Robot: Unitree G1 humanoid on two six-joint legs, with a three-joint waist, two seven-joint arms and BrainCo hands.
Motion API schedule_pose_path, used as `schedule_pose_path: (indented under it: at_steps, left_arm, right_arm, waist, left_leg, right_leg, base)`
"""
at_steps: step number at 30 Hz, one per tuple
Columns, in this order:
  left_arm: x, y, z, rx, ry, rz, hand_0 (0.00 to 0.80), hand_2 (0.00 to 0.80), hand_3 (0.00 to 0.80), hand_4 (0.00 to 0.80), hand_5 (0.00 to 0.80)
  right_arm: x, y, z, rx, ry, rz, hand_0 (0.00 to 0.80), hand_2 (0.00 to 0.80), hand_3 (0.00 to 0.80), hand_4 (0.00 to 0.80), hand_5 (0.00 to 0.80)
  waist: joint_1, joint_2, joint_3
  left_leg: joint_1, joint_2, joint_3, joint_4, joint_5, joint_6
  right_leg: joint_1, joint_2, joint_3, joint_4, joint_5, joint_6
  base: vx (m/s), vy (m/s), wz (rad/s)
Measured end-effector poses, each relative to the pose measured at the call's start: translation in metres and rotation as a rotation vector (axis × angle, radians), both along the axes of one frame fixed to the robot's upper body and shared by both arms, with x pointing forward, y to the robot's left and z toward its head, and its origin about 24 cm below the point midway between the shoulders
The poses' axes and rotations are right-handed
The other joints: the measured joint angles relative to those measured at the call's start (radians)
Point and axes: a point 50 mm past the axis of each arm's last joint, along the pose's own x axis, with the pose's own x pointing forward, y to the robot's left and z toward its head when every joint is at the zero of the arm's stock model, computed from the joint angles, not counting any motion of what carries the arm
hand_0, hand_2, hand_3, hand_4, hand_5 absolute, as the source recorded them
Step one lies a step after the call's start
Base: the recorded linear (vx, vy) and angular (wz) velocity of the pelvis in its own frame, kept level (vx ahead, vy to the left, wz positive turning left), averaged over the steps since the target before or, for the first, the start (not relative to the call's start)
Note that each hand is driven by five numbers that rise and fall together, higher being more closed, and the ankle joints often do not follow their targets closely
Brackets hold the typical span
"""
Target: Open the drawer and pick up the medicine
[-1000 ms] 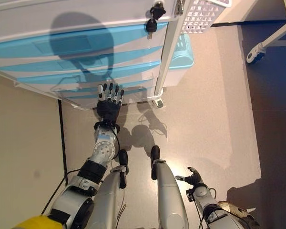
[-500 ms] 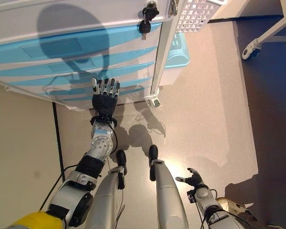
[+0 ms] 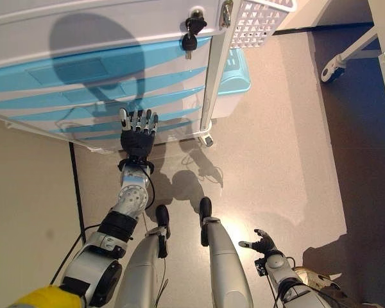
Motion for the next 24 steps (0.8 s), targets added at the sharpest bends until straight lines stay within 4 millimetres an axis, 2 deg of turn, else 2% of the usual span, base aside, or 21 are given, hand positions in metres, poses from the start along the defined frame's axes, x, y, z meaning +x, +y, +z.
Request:
schedule_pose_path:
  at_steps: [17, 24]
  left_arm:
    - [-0.003, 0.010, -0.025, -0.069, 0.101, 0.013, 0.000, 0.000, 0.000, 0.000, 0.000]
    - [-0.004, 0.014, -0.036, -0.084, 0.139, 0.034, 0.000, 0.000, 0.000, 0.000, 0.000]
  right_arm:
    - [-0.007, -0.003, -0.004, -0.015, 0.034, 0.018, 0.000, 0.000, 0.000, 0.000, 0.000]
    - [-0.017, -0.007, -0.008, -0.040, 0.071, 0.030, 0.000, 0.000, 0.000, 0.000, 0.000]
  waist:
    - [0.009, 0.001, 0.000]
    - [0.032, 0.005, 0.002]
  left_leg:
    - [0.125, -0.003, -0.016, -0.085, 0.017, -0.007]
    - [0.161, -0.012, -0.032, -0.109, 0.031, -0.011]
  right_leg:
    - [0.115, -0.003, -0.025, -0.054, -0.003, -0.001]
    - [0.144, -0.014, -0.048, -0.053, -0.007, -0.007]
  base:
    - [-0.009, 0.007, 0.01]
    - [-0.026, 0.018, 0.04]
